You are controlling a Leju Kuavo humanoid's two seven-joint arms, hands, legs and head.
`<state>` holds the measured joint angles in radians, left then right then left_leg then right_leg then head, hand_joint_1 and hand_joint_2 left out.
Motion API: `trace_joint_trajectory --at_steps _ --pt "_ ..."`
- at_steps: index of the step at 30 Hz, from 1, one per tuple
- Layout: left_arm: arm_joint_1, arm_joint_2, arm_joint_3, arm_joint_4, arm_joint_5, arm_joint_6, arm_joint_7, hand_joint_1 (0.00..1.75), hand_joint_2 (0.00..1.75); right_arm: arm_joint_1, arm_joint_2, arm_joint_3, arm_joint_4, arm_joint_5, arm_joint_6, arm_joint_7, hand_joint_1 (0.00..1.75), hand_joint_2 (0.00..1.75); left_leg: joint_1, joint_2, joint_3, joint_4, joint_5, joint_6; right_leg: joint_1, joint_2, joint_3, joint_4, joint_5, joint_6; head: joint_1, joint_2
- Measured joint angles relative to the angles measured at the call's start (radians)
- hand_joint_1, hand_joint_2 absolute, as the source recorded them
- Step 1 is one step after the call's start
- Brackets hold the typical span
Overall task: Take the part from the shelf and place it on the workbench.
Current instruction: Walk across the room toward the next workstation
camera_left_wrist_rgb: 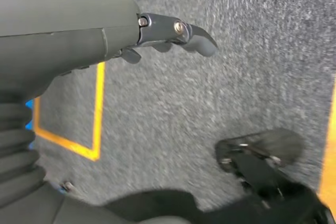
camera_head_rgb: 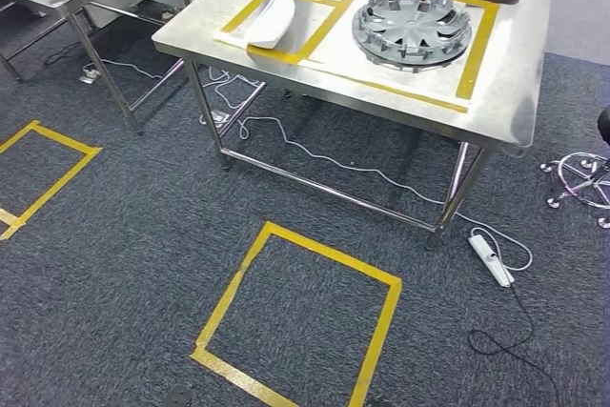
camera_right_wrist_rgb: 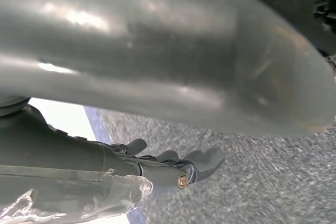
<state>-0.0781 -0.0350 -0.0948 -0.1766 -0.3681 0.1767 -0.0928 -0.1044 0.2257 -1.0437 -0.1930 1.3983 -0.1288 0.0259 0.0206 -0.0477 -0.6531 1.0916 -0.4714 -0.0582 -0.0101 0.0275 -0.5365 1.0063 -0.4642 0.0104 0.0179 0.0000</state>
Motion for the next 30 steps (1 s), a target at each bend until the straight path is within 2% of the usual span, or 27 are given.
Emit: trace_joint_trajectory --at_steps 1,2,3,4,5,6,8,9,10,11,12,13,14,16,17,18,19,20,21,23,24,25,27,28,29,30 --pt "-0.002 -0.002 0.004 0.0 0.001 0.003 -0.007 0.0 1.75 0.001 0.0 0.0 0.0 0.0 0.0 0.001 0.0 0.0 -0.001 0.019 -0.032 0.069 -0.036 -0.001 0.003 -0.016 -0.002 -0.001 0.001 -0.003 -0.003 0.0" --pt "-0.003 -0.003 0.008 0.0 0.003 0.006 -0.012 0.0 1.75 0.003 -0.001 -0.001 0.0 0.0 0.0 0.003 0.0 0.0 -0.002 0.029 -0.059 0.132 -0.062 -0.002 0.006 -0.033 -0.003 0.0 0.001 -0.004 -0.004 0.0" --pt "-0.003 -0.005 0.011 0.0 0.004 0.008 -0.015 0.0 1.75 0.003 -0.002 -0.001 0.0 0.0 0.0 0.006 0.0 0.0 -0.002 0.033 -0.073 0.169 -0.072 -0.002 0.008 -0.048 -0.004 0.0 0.001 -0.005 -0.004 0.0" --pt "-0.001 -0.005 0.013 0.0 0.005 0.01 -0.016 0.0 1.75 0.003 -0.002 -0.001 0.0 0.001 0.0 0.009 0.0 0.0 -0.002 0.035 -0.068 0.169 -0.062 -0.001 0.009 -0.062 -0.005 0.0 0.0 -0.005 -0.004 0.0" --pt "0.0 -0.005 0.017 0.0 0.006 0.01 -0.016 0.0 1.75 0.002 -0.002 -0.001 0.0 0.002 0.0 0.011 0.0 0.0 -0.002 0.039 -0.043 0.13 -0.037 0.0 0.01 -0.074 -0.004 0.0 0.0 -0.005 -0.004 0.0" --pt "0.001 -0.005 0.02 0.0 0.005 0.009 -0.016 0.0 1.75 0.001 -0.003 -0.001 0.0 0.003 0.0 0.013 0.0 0.0 -0.002 0.055 -0.003 0.065 -0.006 0.002 0.01 -0.085 -0.003 0.001 -0.001 -0.003 -0.004 0.0" --pt "-0.002 -0.006 0.026 0.0 0.004 0.005 -0.015 0.0 1.75 0.001 -0.003 -0.001 0.0 0.004 0.0 0.015 0.0 0.0 -0.008 0.096 0.065 -0.058 0.033 0.01 0.016 -0.106 -0.003 0.006 -0.007 0.006 -0.005 0.0" --pt "-0.004 -0.007 0.027 0.0 0.004 0.003 -0.015 0.0 1.75 0.001 -0.003 -0.001 0.0 0.005 0.0 0.016 0.0 0.0 -0.011 0.109 0.08 -0.089 0.038 0.017 0.019 -0.116 -0.003 0.007 -0.009 0.011 -0.005 0.0" --pt "-0.004 -0.007 0.029 0.0 0.007 -0.001 -0.015 0.0 1.75 0.0 -0.003 -0.001 0.0 0.005 0.0 0.016 0.0 0.0 -0.014 0.107 0.082 -0.098 0.036 0.024 0.021 -0.125 -0.001 0.008 -0.011 0.015 -0.004 0.0" --pt "-0.002 -0.008 0.031 0.0 0.011 -0.005 -0.015 0.0 1.75 -0.001 -0.003 -0.001 0.0 0.005 0.0 0.017 0.0 0.0 -0.014 0.095 0.079 -0.098 0.037 0.033 0.021 -0.134 0.002 0.006 -0.012 0.019 -0.003 0.0" --pt "0.001 -0.008 0.033 0.0 0.016 -0.009 -0.016 0.0 1.75 -0.002 -0.003 -0.001 0.0 0.005 0.0 0.018 0.0 0.0 -0.013 0.085 0.078 -0.1 0.039 0.039 0.019 -0.132 0.004 0.007 -0.015 0.025 -0.002 0.0" --pt "0.004 -0.008 0.036 0.0 0.02 -0.012 -0.017 0.0 1.75 -0.002 -0.003 -0.001 0.0 0.005 0.0 0.019 0.0 0.0 -0.012 0.076 0.077 -0.101 0.041 0.045 0.016 -0.117 0.001 0.019 -0.027 0.031 -0.001 0.0" --pt "0.005 -0.007 0.038 0.0 0.023 -0.013 -0.019 0.0 1.75 -0.002 -0.003 -0.001 0.0 0.005 0.0 0.02 0.0 0.0 -0.01 0.066 0.076 -0.102 0.044 0.051 0.014 -0.093 -0.012 0.051 -0.05 0.036 0.0 0.0" --pt "0.004 -0.007 0.04 0.0 0.024 -0.014 -0.022 0.0 1.75 0.001 -0.003 -0.001 0.0 0.005 0.0 0.022 0.0 0.0 -0.008 0.045 0.072 -0.103 0.049 0.058 0.01 -0.044 -0.067 0.176 -0.119 0.043 0.003 0.0" --pt "0.004 -0.008 0.041 0.0 0.024 -0.014 -0.023 0.0 1.75 0.003 -0.003 -0.001 0.0 0.005 0.0 0.023 0.0 0.0 -0.008 0.033 0.07 -0.103 0.05 0.06 0.01 -0.035 -0.099 0.244 -0.149 0.044 0.004 0.0" --pt "0.005 -0.008 0.044 0.0 0.025 -0.014 -0.023 0.0 1.75 0.003 -0.004 -0.001 0.0 0.005 0.0 0.024 0.0 0.0 -0.008 0.021 0.068 -0.102 0.051 0.06 0.01 -0.031 -0.121 0.29 -0.161 0.044 0.004 0.0" --pt "0.007 -0.008 0.046 0.0 0.026 -0.014 -0.023 0.0 1.75 0.004 -0.004 -0.001 0.0 0.005 0.0 0.024 0.0 0.0 -0.008 0.009 0.068 -0.102 0.052 0.059 0.01 -0.03 -0.125 0.297 -0.153 0.043 0.004 0.0" --pt "0.008 -0.008 0.049 0.0 0.026 -0.015 -0.023 0.0 1.75 0.004 -0.004 -0.001 0.0 0.005 0.0 0.024 0.0 0.0 -0.007 -0.005 0.068 -0.102 0.054 0.057 0.009 -0.026 -0.109 0.263 -0.125 0.042 0.004 0.0" --pt "0.009 -0.008 0.052 0.0 0.027 -0.015 -0.023 0.0 1.75 0.003 -0.004 -0.001 0.0 0.005 0.0 0.024 0.0 0.0 -0.005 -0.02 0.068 -0.102 0.055 0.054 0.007 -0.016 -0.077 0.195 -0.086 0.041 0.005 0.0" --pt "0.008 -0.008 0.054 0.0 0.027 -0.015 -0.023 0.0 0.87 0.003 -0.004 -0.001 0.0 0.005 0.0 0.024 0.0 0.0 -0.004 -0.046 0.065 -0.1 0.06 0.044 -0.001 0.036 -0.013 0.059 -0.033 0.041 0.005 0.0" --pt "0.007 -0.008 0.055 0.0 0.027 -0.015 -0.023 0.0 0.44 0.003 -0.004 -0.001 0.0 0.005 0.0 0.024 0.0 0.0 -0.004 -0.057 0.062 -0.101 0.064 0.038 -0.003 0.056 0.003 0.022 -0.024 0.04 0.005 0.0" --pt "0.008 -0.008 0.055 0.0 0.028 -0.015 -0.024 0.0 0.0 0.002 -0.004 -0.001 0.0 0.005 0.0 0.025 0.0 0.0 -0.002 -0.067 0.058 -0.103 0.068 0.03 -0.003 0.066 0.008 0.011 -0.025 0.037 0.005 0.0" --pt "0.012 -0.008 0.059 0.0 0.044 -0.02 -0.03 0.0 0.0 0.001 -0.004 -0.001 0.0 0.005 0.0 0.027 0.0 0.0 0.003 -0.082 0.052 -0.11 0.077 0.015 0.001 0.045 0.009 0.007 -0.018 0.022 0.005 0.0" --pt "0.013 -0.008 0.065 0.0 0.056 -0.023 -0.033 0.0 0.44 0.001 -0.004 -0.001 0.0 0.005 0.0 0.028 0.0 0.0 0.003 -0.071 0.046 -0.103 0.072 0.01 0.001 0.033 0.011 0.003 -0.013 0.013 0.004 0.0" --pt "0.012 -0.008 0.072 0.0 0.069 -0.025 -0.036 0.0 0.87 0.001 -0.004 -0.001 0.0 0.004 0.0 0.028 0.0 0.0 0.001 -0.048 0.034 -0.081 0.055 0.007 0.002 0.019 0.011 -0.001 -0.009 0.006 0.002 0.0" --pt "0.009 -0.008 0.08 0.0 0.077 -0.025 -0.037 0.0 1.31 0.001 -0.004 -0.001 0.0 0.003 -0.001 0.027 0.0 0.0 -0.001 -0.019 0.013 -0.036 0.026 0.006 0.002 0.003 0.012 -0.004 -0.006 0.001 -0.001 0.0"
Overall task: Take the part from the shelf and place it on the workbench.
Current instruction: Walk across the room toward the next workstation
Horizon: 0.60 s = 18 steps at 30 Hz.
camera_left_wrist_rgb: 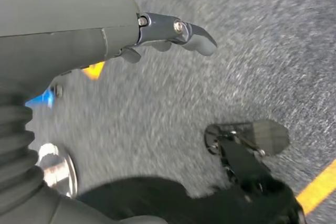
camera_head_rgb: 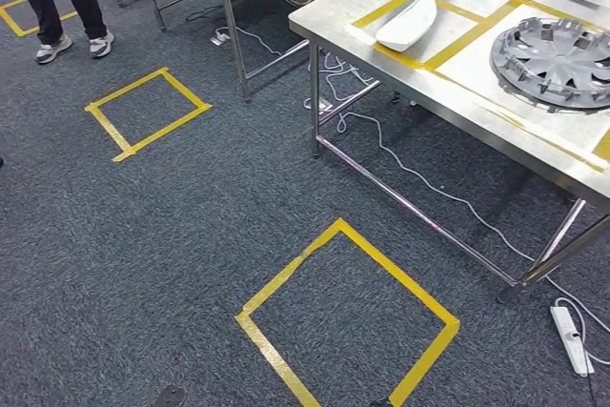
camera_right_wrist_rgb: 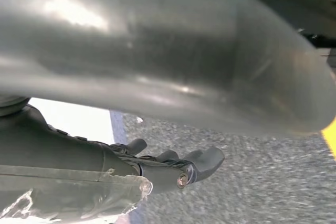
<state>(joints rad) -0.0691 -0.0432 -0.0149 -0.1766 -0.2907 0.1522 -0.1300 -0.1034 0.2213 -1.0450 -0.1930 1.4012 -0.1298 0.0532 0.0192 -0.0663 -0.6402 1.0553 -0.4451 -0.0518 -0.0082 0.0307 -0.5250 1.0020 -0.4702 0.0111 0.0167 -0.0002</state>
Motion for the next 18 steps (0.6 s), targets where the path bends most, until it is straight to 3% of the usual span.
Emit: trace_joint_trajectory --at_steps 1,3,4,5,6,8,9,10,12,13,15,17,18 --pt "-0.005 -0.001 0.007 0.0 0.005 0.003 0.001 0.0 1.75 0.001 0.0 0.0 0.0 -0.002 -0.001 -0.002 0.0 0.0 -0.003 0.029 -0.029 0.064 -0.036 -0.001 0.003 -0.016 -0.001 -0.001 0.001 -0.003 -0.002 0.0" --pt "-0.014 -0.003 0.02 0.0 0.009 0.009 0.007 0.0 1.75 0.002 -0.002 -0.001 0.0 -0.005 -0.001 -0.004 0.0 0.0 -0.003 0.05 -0.084 0.188 -0.089 -0.002 0.008 -0.049 -0.003 0.0 0.0 -0.005 -0.004 0.0" --pt "-0.016 -0.004 0.026 0.0 0.009 0.011 0.01 0.0 1.75 0.002 -0.002 -0.001 0.0 -0.005 -0.001 -0.004 0.0 0.0 -0.003 0.053 -0.092 0.214 -0.093 -0.002 0.009 -0.064 -0.004 0.0 0.0 -0.005 -0.004 0.0" --pt "-0.016 -0.004 0.03 0.0 0.009 0.013 0.012 0.0 1.75 0.001 -0.003 -0.001 0.0 -0.006 -0.001 -0.004 0.0 0.0 -0.003 0.055 -0.078 0.197 -0.076 -0.001 0.01 -0.077 -0.004 0.0 0.0 -0.005 -0.004 0.0" --pt "-0.016 -0.004 0.034 0.0 0.009 0.014 0.013 0.0 1.75 0.0 -0.003 -0.001 0.0 -0.006 -0.001 -0.004 0.0 0.0 -0.004 0.062 -0.045 0.146 -0.047 0.001 0.01 -0.089 -0.003 0.0 -0.001 -0.004 -0.004 0.0" --pt "-0.019 -0.003 0.042 0.0 0.009 0.017 0.013 0.0 1.75 -0.002 -0.003 -0.001 0.0 -0.006 -0.001 -0.004 0.0 0.0 -0.009 0.108 0.035 0.008 0.004 0.007 0.014 -0.11 -0.001 0.002 -0.005 0.002 -0.005 0.0" --pt "-0.021 -0.004 0.046 0.0 0.009 0.019 0.013 0.0 1.75 -0.002 -0.003 -0.001 0.0 -0.006 -0.001 -0.004 0.0 0.0 -0.012 0.127 0.06 -0.038 0.014 0.013 0.017 -0.118 0.0 0.003 -0.008 0.006 -0.005 0.0" --pt "-0.023 -0.005 0.049 0.0 0.009 0.022 0.012 0.0 1.75 -0.002 -0.003 -0.001 0.0 -0.005 -0.001 -0.003 0.0 0.0 -0.015 0.139 0.072 -0.062 0.016 0.018 0.02 -0.128 0.002 0.004 -0.01 0.01 -0.005 0.0" --pt "-0.023 -0.006 0.051 0.0 0.008 0.026 0.012 0.0 1.75 -0.003 -0.003 -0.001 0.0 -0.004 -0.001 -0.003 0.0 0.0 -0.018 0.122 0.07 -0.068 0.015 0.031 0.022 -0.146 0.008 0.001 -0.013 0.017 -0.004 0.0" --pt "-0.022 -0.006 0.052 0.0 0.008 0.028 0.012 0.0 1.75 -0.003 -0.003 -0.001 0.0 -0.003 -0.001 -0.002 0.0 0.0 -0.017 0.112 0.069 -0.069 0.016 0.036 0.02 -0.145 0.01 0.004 -0.018 0.022 -0.004 0.0" --pt "-0.022 -0.005 0.053 0.0 0.008 0.029 0.012 0.0 1.75 -0.004 -0.003 -0.001 0.0 -0.002 -0.001 -0.002 0.0 0.0 -0.013 0.089 0.067 -0.07 0.021 0.047 0.015 -0.105 -0.009 0.051 -0.054 0.033 0.0 0.0" --pt "-0.024 -0.005 0.054 0.0 0.008 0.029 0.012 0.0 1.75 -0.003 -0.003 -0.001 0.0 -0.001 -0.001 -0.002 0.0 0.0 -0.011 0.065 0.063 -0.07 0.024 0.054 0.012 -0.05 -0.068 0.178 -0.12 0.039 0.006 0.0" --pt "-0.025 -0.006 0.055 0.0 0.008 0.03 0.012 0.0 1.75 -0.001 -0.003 -0.002 0.0 -0.001 -0.001 -0.002 0.0 0.0 -0.011 0.052 0.062 -0.07 0.025 0.056 0.011 -0.038 -0.103 0.246 -0.147 0.04 0.007 0.0"
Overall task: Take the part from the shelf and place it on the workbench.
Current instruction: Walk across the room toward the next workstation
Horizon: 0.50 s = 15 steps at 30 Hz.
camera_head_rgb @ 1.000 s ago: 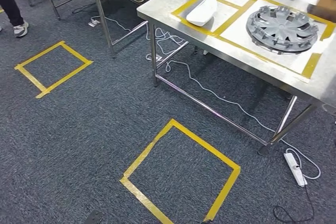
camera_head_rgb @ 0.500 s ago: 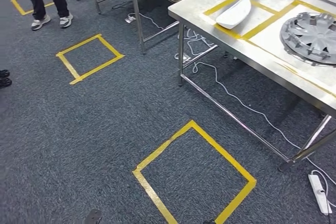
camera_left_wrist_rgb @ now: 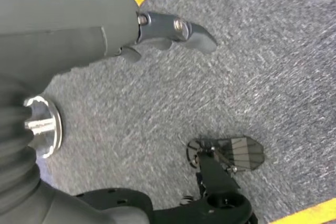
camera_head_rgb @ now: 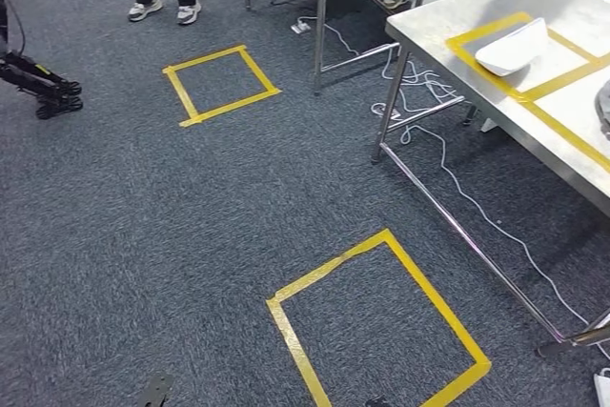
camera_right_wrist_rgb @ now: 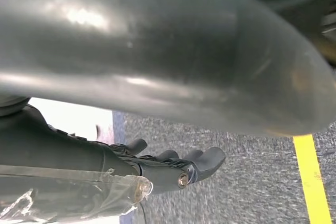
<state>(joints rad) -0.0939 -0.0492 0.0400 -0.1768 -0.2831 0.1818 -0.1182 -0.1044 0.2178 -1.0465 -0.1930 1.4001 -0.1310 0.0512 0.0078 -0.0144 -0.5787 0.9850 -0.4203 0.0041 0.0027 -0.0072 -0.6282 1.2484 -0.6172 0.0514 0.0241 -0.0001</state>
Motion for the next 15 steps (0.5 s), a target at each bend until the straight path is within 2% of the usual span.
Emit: trace_joint_trajectory --at_steps 1,2,3,4,6,7,8,10,12,14,15 --pt "0.0 0.0 0.001 0.0 -0.001 0.0 0.0 0.0 1.75 0.001 0.0 0.0 0.0 0.0 0.0 0.0 0.0 0.0 0.0 -0.014 -0.001 0.0 0.001 0.0 0.0 0.005 -0.025 0.045 -0.01 0.0 0.001 0.0" --pt "0.001 0.0 0.001 0.0 -0.001 0.001 0.0 0.0 1.75 0.002 0.0 0.0 0.0 0.001 0.0 0.001 0.0 0.0 0.0 -0.027 -0.002 0.0 0.001 0.0 0.0 0.007 -0.034 0.054 0.0 -0.001 0.001 0.0" --pt "0.002 0.0 0.002 0.0 -0.002 0.001 0.0 0.0 1.75 0.002 0.0 0.0 0.0 0.001 0.0 0.001 0.0 0.0 0.0 -0.041 -0.001 0.0 0.002 -0.001 -0.001 0.009 -0.023 0.023 0.028 -0.003 0.001 0.0" --pt "0.002 -0.001 0.002 0.0 -0.003 0.002 0.0 0.0 1.75 0.002 0.0 -0.001 0.0 0.002 0.0 0.001 0.0 0.0 0.001 -0.055 -0.001 0.001 0.004 -0.004 -0.003 0.021 0.005 -0.041 0.069 -0.005 0.001 0.0" --pt "0.001 -0.001 0.002 0.0 -0.006 0.001 0.001 0.0 1.75 0.001 0.0 -0.001 0.0 0.003 0.0 0.001 0.0 0.0 0.001 -0.08 -0.004 0.003 0.006 -0.012 -0.011 0.069 0.064 -0.175 0.127 -0.006 0.0 0.0" --pt "0.0 -0.002 0.002 0.0 -0.008 0.0 0.002 0.0 1.75 0.001 0.0 -0.001 0.0 0.003 0.0 0.001 0.0 0.0 0.001 -0.091 -0.008 0.004 0.008 -0.018 -0.014 0.088 0.081 -0.215 0.138 -0.008 0.0 0.0" --pt "0.001 -0.002 0.002 0.0 -0.01 -0.001 0.003 0.0 1.75 0.0 0.0 -0.001 0.0 0.003 0.0 0.002 0.0 0.0 0.002 -0.1 -0.012 0.004 0.011 -0.025 -0.013 0.097 0.087 -0.229 0.137 -0.011 0.0 0.0" --pt "0.007 -0.002 0.002 0.0 -0.011 -0.002 0.006 0.0 1.75 -0.001 0.0 -0.001 0.0 0.005 0.0 0.002 0.0 0.0 0.008 -0.109 -0.018 0.001 0.016 -0.039 -0.01 0.083 0.088 -0.233 0.142 -0.024 0.0 0.0" --pt "0.011 -0.002 0.002 0.0 -0.012 -0.003 0.009 0.0 1.75 -0.001 -0.001 -0.001 0.0 0.007 0.0 0.002 0.0 0.0 0.006 -0.074 -0.035 0.032 -0.008 -0.046 -0.009 0.066 0.09 -0.242 0.151 -0.039 -0.004 0.0" --pt "0.008 -0.003 0.002 0.0 -0.016 -0.004 0.011 0.0 1.75 0.0 -0.001 -0.001 0.0 0.009 0.0 0.002 0.0 0.0 0.002 -0.022 -0.085 0.14 -0.073 -0.049 -0.007 0.047 0.089 -0.246 0.155 -0.046 -0.009 0.0" --pt "0.006 -0.004 0.002 0.0 -0.018 -0.005 0.011 0.0 1.75 0.002 -0.001 -0.001 0.0 0.009 0.0 0.001 0.0 0.0 0.002 -0.01 -0.116 0.208 -0.104 -0.05 -0.005 0.037 0.088 -0.246 0.156 -0.047 -0.01 0.0"
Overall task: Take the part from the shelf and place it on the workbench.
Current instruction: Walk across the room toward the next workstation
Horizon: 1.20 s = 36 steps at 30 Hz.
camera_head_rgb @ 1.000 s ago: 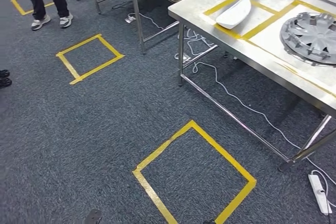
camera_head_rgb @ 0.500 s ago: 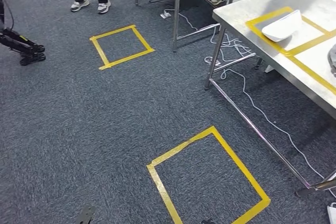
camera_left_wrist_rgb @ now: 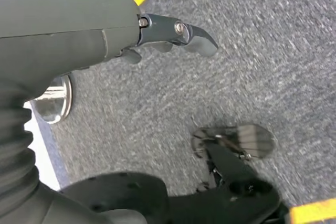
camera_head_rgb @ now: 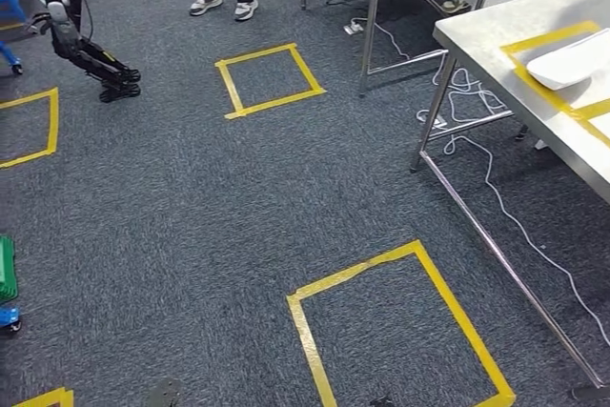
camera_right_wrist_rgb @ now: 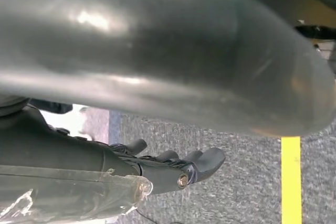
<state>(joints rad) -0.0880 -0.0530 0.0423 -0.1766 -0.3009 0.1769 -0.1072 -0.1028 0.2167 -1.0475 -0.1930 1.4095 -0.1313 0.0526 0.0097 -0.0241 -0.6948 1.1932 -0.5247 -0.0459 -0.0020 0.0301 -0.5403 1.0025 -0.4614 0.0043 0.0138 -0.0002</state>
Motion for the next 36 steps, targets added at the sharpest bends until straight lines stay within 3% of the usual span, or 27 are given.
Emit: trace_joint_trajectory --at_steps 1,2,3,6,7,9,11,12,17,22,32,36 --pt "-0.001 -0.001 0.0 0.0 -0.002 0.0 0.001 0.0 1.75 0.001 0.0 0.0 0.0 0.0 0.0 0.0 0.0 0.0 0.0 0.006 -0.022 0.051 -0.018 0.0 0.002 -0.009 -0.001 0.0 0.0 0.0 0.0 0.0" --pt "0.0 -0.002 0.0 0.0 -0.002 0.0 0.002 0.0 1.75 0.001 0.0 0.0 0.0 0.001 0.0 0.0 0.0 0.0 0.0 0.008 -0.028 0.072 -0.018 0.0 0.002 -0.016 -0.002 0.0 0.0 -0.001 0.0 0.0" --pt "0.001 -0.002 0.0 0.0 -0.002 0.0 0.003 0.0 1.75 0.001 -0.001 0.0 0.0 0.001 0.0 0.0 0.0 0.0 0.0 0.009 -0.015 0.054 0.0 0.001 0.003 -0.02 -0.002 0.0 0.0 0.0 0.0 0.0" --pt "0.0 -0.002 0.0 0.0 -0.004 0.0 0.005 0.0 1.75 -0.002 -0.001 0.0 0.0 0.005 0.0 0.0 0.0 0.0 -0.001 0.014 0.091 -0.13 0.082 0.008 0.006 -0.027 -0.002 0.005 -0.003 0.005 -0.001 0.0" --pt "-0.001 -0.003 0.0 0.0 -0.005 0.0 0.005 0.0 1.75 -0.003 -0.001 0.0 0.0 0.006 0.001 0.0 0.0 0.0 0.0 0.016 0.115 -0.176 0.093 0.01 0.008 -0.028 -0.004 0.008 -0.005 0.009 0.0 0.0" --pt "-0.001 -0.005 0.0 0.0 -0.009 0.0 0.005 0.0 1.75 -0.003 -0.001 0.0 0.0 0.009 0.001 0.0 0.0 0.0 -0.001 0.016 0.128 -0.208 0.092 0.013 0.013 -0.029 -0.011 0.014 -0.007 0.004 0.001 0.0" --pt "0.002 -0.006 0.0 0.0 -0.012 0.0 0.007 0.0 1.75 -0.002 -0.002 0.0 0.0 0.01 0.002 0.0 0.0 0.0 -0.003 0.015 0.126 -0.205 0.091 0.014 0.013 -0.029 -0.013 0.014 -0.006 -0.005 0.002 0.0" --pt "0.003 -0.005 0.0 0.0 -0.012 0.0 0.007 0.0 1.75 -0.002 -0.002 0.0 0.0 0.011 0.003 0.0 0.0 0.0 -0.005 0.015 0.125 -0.203 0.091 0.017 0.011 -0.029 -0.013 0.014 -0.005 -0.004 0.002 0.0" --pt "0.003 -0.004 0.0 0.0 -0.015 -0.003 0.009 0.0 1.75 -0.002 -0.002 0.0 0.0 0.011 0.003 0.0 0.0 0.0 -0.008 0.015 0.114 -0.184 0.084 0.029 0.008 -0.029 -0.017 0.019 -0.006 0.018 0.002 0.0" --pt "0.002 -0.004 0.0 0.0 -0.016 -0.003 0.01 0.0 1.75 -0.002 -0.002 0.0 0.0 0.011 0.003 0.0 0.0 0.0 -0.008 0.015 0.088 -0.155 0.078 0.034 0.008 -0.029 -0.042 0.048 -0.012 0.029 0.002 0.0" --pt "0.003 -0.006 0.0 0.0 -0.017 -0.008 0.011 0.0 1.75 -0.002 -0.002 0.0 0.0 0.01 0.003 0.0 0.0 0.0 -0.008 0.015 0.045 -0.106 0.07 0.031 0.008 -0.029 -0.09 0.105 -0.023 0.027 0.002 0.0" --pt "0.003 -0.006 0.0 0.0 -0.017 -0.008 0.011 0.0 0.0 -0.002 -0.002 0.0 0.0 0.009 0.003 0.0 0.0 0.0 -0.01 0.015 0.031 -0.091 0.066 0.033 0.006 -0.029 -0.102 0.117 -0.024 0.028 0.001 0.0"
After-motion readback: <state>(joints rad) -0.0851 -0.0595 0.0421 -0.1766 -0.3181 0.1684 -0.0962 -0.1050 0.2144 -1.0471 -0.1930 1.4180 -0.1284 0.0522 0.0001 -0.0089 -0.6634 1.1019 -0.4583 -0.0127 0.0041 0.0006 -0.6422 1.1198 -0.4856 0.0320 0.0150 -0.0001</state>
